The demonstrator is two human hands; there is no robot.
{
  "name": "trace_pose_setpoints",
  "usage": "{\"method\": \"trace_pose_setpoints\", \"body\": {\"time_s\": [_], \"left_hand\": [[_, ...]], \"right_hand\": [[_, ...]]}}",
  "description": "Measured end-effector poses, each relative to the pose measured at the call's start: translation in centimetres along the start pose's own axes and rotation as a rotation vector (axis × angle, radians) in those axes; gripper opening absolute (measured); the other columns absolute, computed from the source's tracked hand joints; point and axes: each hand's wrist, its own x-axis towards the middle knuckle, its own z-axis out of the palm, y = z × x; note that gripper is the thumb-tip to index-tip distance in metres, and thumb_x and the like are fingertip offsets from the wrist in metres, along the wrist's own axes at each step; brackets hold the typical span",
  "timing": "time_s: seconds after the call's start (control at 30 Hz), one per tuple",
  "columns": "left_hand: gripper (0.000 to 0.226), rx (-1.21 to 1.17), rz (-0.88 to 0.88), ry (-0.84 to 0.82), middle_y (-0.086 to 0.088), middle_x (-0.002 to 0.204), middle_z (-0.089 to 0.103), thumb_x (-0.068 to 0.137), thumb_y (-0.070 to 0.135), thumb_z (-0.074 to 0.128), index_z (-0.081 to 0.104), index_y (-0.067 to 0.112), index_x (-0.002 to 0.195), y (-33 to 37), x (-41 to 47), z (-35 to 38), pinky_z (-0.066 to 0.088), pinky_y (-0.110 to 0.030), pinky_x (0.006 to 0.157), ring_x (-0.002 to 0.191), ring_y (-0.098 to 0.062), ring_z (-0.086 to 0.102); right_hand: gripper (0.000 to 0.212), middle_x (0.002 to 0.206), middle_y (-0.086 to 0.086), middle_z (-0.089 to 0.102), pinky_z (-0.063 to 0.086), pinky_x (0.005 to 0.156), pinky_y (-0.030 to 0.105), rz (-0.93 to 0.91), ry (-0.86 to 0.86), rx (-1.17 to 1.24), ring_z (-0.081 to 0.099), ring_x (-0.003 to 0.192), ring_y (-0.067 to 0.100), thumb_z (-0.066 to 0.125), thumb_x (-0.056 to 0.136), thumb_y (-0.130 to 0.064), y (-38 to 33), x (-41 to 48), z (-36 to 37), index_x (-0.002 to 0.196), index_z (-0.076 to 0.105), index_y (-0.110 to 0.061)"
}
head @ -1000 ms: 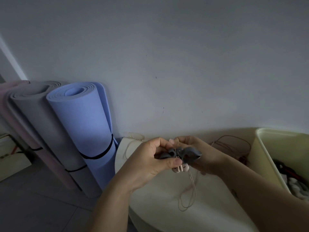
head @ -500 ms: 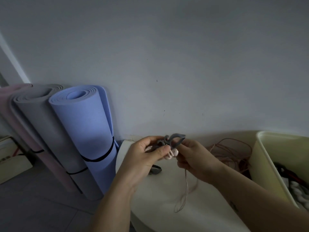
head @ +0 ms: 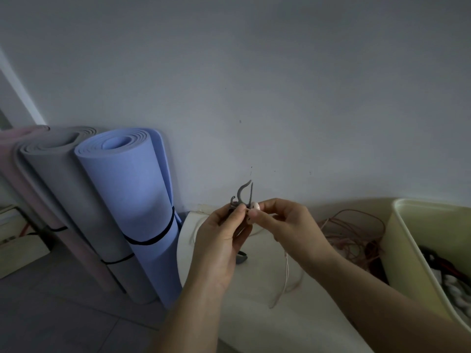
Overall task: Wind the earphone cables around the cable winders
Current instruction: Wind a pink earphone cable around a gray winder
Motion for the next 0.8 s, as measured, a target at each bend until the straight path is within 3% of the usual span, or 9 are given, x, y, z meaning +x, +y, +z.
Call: {"method": "trace_pose_setpoints", "body": {"time_s": [0.07,0.17,0.37,0.57,0.7,0.8], "left_hand": [[0.009,0.036,-0.023,-0.014,-0.001,0.083,0.074,0.091,0.011,0.059,0.068,0.011,0.09,0.1,0.0,-0.1,0.053,-0.025,0.077,0.078,-0.008,0.07],[0.012,0.116,-0.037,-0.04,-0.002,0.089,0.074,0.09,0.014,0.06,0.068,0.012,0.098,0.5,0.3,-0.6,0.052,-0.028,0.085,0.083,-0.008,0.07],[0.014,0.373,0.028,-0.09,-0.007,0.094,0.075,0.085,0.016,0.067,0.073,0.012,0.097,0.9,0.5,-1.4,0.052,-0.033,0.091,0.097,-0.022,0.07],[0.017,0.53,0.048,-0.131,-0.002,0.092,0.076,0.083,0.014,0.071,0.071,0.015,0.1,1.3,0.8,-2.1,0.053,-0.028,0.088,0.093,-0.017,0.071],[0.017,0.616,0.088,-0.153,0.003,0.091,0.076,0.084,0.013,0.07,0.072,0.02,0.099,1.3,0.6,-2.0,0.054,-0.022,0.085,0.091,-0.011,0.071],[0.019,0.532,0.068,-0.133,-0.003,0.096,0.076,0.087,0.012,0.066,0.072,0.014,0.104,1.2,0.6,-1.8,0.055,-0.028,0.088,0.095,-0.016,0.071]], "right_hand": [[0.011,0.067,-0.005,0.07,0.035,0.049,0.014,0.001,-0.023,-0.043,0.041,0.054,0.009,0.068,0.084,-0.03,-0.1,0.2,-0.4,0.083,0.072,-0.02],[0.015,0.056,-0.003,0.053,0.027,0.051,0.024,-0.006,-0.038,-0.151,0.03,0.054,0.018,0.067,0.084,-0.036,-0.2,0.3,-1.4,0.078,0.073,-0.023],[0.017,0.055,0.002,0.043,0.022,0.043,0.015,-0.046,-0.134,-0.327,0.025,0.043,0.006,0.067,0.082,-0.04,-0.9,0.3,-2.7,0.084,0.074,-0.025],[0.013,0.047,-0.008,0.037,0.019,0.042,0.015,-0.07,-0.19,-0.397,0.023,0.044,0.007,0.068,0.083,-0.037,-1.1,0.5,-3.4,0.078,0.073,-0.027],[0.007,0.043,-0.013,0.046,0.025,0.046,0.012,-0.091,-0.208,-0.422,0.032,0.043,0.003,0.069,0.082,-0.035,-1.0,0.7,-3.4,0.08,0.071,-0.028],[0.015,0.064,-0.012,0.066,0.036,0.056,0.009,-0.054,-0.222,-0.19,0.049,0.056,-0.002,0.064,0.086,-0.029,-0.8,0.9,-3.4,0.094,0.072,-0.019]]}}
